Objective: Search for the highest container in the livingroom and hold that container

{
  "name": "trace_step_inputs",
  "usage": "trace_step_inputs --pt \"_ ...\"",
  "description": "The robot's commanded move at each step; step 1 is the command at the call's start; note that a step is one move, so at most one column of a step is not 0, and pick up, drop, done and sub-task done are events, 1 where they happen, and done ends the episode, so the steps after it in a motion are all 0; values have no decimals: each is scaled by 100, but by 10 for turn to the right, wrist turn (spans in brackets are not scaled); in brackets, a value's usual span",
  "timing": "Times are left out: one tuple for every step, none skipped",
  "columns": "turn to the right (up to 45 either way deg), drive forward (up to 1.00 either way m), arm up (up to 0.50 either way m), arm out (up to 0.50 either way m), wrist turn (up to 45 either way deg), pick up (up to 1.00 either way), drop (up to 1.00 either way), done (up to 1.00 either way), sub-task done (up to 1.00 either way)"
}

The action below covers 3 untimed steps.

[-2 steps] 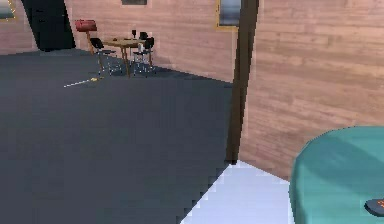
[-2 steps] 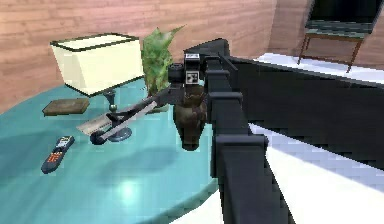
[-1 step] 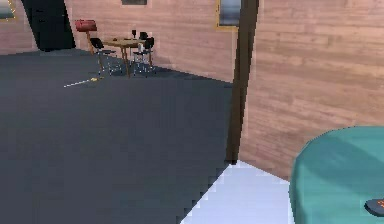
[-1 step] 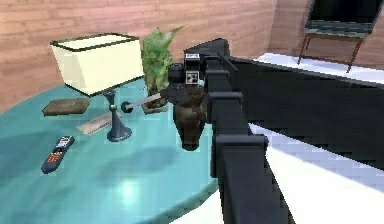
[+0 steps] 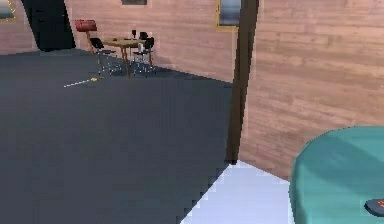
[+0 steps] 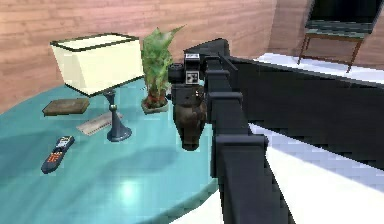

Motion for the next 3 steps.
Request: trace_step_inputs --pt "0 0 0 0 30 0 0 0 0" --pt "0 0 0 0 0 100 0 0 0" --pt "0 0 0 0 0 0 0 100 0"
